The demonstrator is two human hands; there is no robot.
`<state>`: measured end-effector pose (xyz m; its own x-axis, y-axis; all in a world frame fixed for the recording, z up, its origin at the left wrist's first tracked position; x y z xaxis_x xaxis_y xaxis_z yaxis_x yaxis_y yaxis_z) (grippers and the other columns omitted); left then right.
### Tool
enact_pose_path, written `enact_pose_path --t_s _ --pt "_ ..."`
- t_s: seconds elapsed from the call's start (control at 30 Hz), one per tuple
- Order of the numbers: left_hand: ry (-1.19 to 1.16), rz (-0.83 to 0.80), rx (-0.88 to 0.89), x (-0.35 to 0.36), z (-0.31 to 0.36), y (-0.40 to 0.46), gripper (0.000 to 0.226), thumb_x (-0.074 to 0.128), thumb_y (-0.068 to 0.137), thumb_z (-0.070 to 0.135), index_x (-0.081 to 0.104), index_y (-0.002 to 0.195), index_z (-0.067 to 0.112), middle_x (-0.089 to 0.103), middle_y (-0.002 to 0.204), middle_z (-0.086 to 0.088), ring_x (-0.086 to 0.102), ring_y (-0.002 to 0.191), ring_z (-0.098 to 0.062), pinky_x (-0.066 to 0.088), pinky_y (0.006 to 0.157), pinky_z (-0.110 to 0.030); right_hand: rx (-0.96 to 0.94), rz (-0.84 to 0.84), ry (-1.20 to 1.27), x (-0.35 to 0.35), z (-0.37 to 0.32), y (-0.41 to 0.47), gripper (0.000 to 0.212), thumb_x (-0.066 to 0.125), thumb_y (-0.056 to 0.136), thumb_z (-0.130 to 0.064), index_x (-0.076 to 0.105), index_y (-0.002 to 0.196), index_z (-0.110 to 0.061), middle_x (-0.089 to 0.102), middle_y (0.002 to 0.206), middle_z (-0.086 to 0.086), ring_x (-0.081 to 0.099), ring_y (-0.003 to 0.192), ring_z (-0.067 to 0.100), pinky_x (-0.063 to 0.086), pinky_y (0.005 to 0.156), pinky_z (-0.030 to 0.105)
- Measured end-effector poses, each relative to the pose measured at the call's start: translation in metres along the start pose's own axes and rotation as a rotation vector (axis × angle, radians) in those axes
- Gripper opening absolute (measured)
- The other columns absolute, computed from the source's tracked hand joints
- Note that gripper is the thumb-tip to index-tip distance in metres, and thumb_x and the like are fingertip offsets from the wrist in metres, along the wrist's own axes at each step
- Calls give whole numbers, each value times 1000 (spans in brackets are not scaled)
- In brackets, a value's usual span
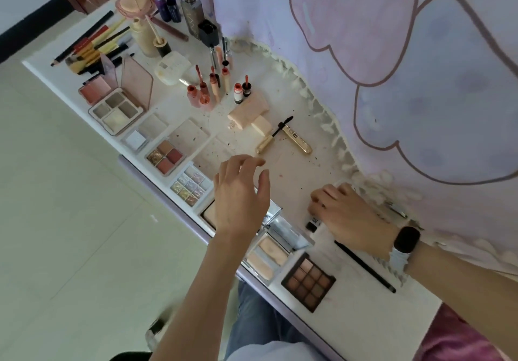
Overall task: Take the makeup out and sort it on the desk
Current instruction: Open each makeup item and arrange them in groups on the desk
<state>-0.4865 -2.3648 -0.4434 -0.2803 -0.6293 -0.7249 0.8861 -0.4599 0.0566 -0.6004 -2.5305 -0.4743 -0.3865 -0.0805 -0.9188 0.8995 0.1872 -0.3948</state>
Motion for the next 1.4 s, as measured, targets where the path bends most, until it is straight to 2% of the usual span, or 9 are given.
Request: enact_pose_path --t_s 0.13,0.27,0.4,0.5,0.6,0.87,1.07,1.2,1.4 --pt "-63 26 39 -2 2 -24 18 62 84 5 65 102 2 63 101 -14 58 96 -29 50 83 -39 98 181 -9 -5 -2 3 27 41 80 -3 62 94 -13 62 86 0 56 82 21 38 70 32" --pt "-286 -61 -33 -2 9 -44 25 58 89 13 59 112 7 61 104 -5 58 90 -9 48 80 -18 261 290 729 -29 2 -3 24 45 95 -26 55 116 -20 59 93 -10 52 82 2 40 77 18" --pt "-475 -172 -58 -2 23 -61 36 53 89 30 51 122 18 59 101 5 58 90 -2 48 75 -13 138 278 1237 -63 -12 -13 16 45 95 -22 57 102 -31 58 66 -21 51 60 -2 41 61 12" --pt "-475 -147 -7 -3 29 -71 30 42 89 41 55 105 19 55 80 11 54 70 -2 41 61 -9 150 287 1388 -71 -26 -20 11 43 96 -22 51 90 -25 48 49 -16 42 48 0 44 61 26" --pt "-310 -91 54 0 31 -82 32 33 95 45 49 86 18 41 66 12 42 57 -6 32 54 -12 211 358 1470 -70 -41 -25 16 40 96 -20 47 82 -23 38 42 -13 31 41 2 35 48 20" --pt "-513 12 -251 4 25 -92 48 26 91 49 36 57 16 33 49 12 31 50 -5 31 49 -15 28 249 1327 -68 -47 -34 12 48 88 -28 44 95 -36 50 80 -5 43 63 11 40 60 21" --pt "-448 -8 -173 -3 26 -80 45 27 94 50 31 55 28 38 47 12 29 46 -6 26 46 -15 139 278 1361 -75 -42 -21 21 37 97 -19 56 91 -15 53 57 -11 42 47 4 37 49 18" --pt "-472 29 -172 -9 21 -72 43 29 93 44 30 54 27 37 44 12 30 44 -5 25 45 -13 44 217 1305 -81 -37 -19 35 48 93 -12 44 124 -25 54 96 -5 54 73 8 45 59 18" --pt "-529 -47 -141 -21 19 -59 22 41 88 47 55 80 32 48 58 5 44 53 -5 40 52 -21 25 141 1007 -90 -27 -4 33 43 96 -17 52 127 -14 55 78 -19 53 62 -14 39 63 3"
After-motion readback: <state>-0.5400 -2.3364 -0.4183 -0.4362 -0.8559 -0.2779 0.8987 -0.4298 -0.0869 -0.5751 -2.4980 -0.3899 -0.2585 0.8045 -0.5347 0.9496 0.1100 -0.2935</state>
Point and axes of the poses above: each hand's wrist, its own y-axis towards the middle knuckle, its own x-axis out of the palm, z = x × y, the point moved 1 cm from there along y, towards the middle knuckle
